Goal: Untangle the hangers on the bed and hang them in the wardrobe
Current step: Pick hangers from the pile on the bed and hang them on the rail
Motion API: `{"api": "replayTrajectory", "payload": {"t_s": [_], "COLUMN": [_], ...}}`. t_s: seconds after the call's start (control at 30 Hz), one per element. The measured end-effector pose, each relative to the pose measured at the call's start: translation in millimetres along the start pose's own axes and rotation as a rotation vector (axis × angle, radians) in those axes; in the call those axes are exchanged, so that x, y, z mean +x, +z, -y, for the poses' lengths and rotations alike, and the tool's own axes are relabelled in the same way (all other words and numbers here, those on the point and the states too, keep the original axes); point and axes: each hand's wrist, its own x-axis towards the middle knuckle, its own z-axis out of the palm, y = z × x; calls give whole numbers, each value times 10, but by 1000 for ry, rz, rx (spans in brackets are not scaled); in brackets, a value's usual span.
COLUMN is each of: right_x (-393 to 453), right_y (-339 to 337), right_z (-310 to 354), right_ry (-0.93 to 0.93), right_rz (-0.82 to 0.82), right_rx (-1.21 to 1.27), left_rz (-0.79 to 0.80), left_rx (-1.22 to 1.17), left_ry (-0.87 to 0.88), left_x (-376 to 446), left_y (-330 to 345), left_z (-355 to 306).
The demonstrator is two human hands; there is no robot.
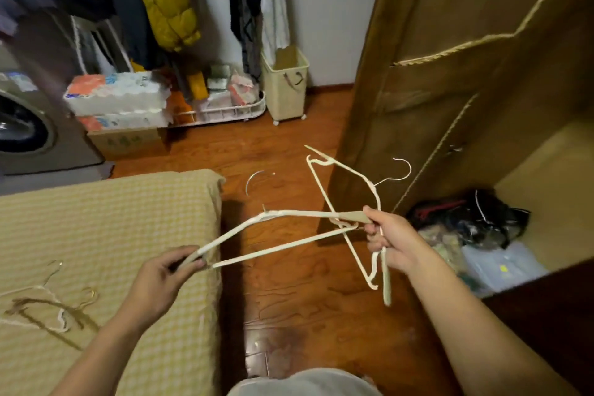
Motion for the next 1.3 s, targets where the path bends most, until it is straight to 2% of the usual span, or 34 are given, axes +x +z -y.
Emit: {"api": "replayTrajectory", "payload": {"t_s": [0.13,0.3,0.37,0.43,0.53,0.63,0.77,0.93,1.03,1.3], "right_x": [-93,-185,-244,-373,-592,-630,-520,-338,-228,-130], "right_y": [-693,-1341,-1490,-1568,-1632,-1666,-1727,-1749,-1792,-1657], "right_z": [161,470,652,823,971,986,924,942,1036,1404], "right_ry": [6,-183,-279,-331,-382,-420,-466,-453,-452,-559], "right_rz": [-91,-473,-451,-322,-111,-56,-162,-339,-389,-514], "right_rx": [46,-333,-338,-349,-374,-508,-617,-540,-465,-428], "left_rz": [46,83,78,131,221,265,326,375,414,715], "left_rx": [77,267,476,589,607,582,590,591,590,405], "left_ry": [130,240,343,434,556,564,589,644,632,718], "left_x": [296,592,682,759,879,1004,1235,1675,1903,2774], "left_y": [593,1203,1368,1575,1928,2198,2469,2765,2883,3055], "left_z": [-284,-575,-668,-819,-1020,-1167,-1258,-1339,-1432,-1690]}}
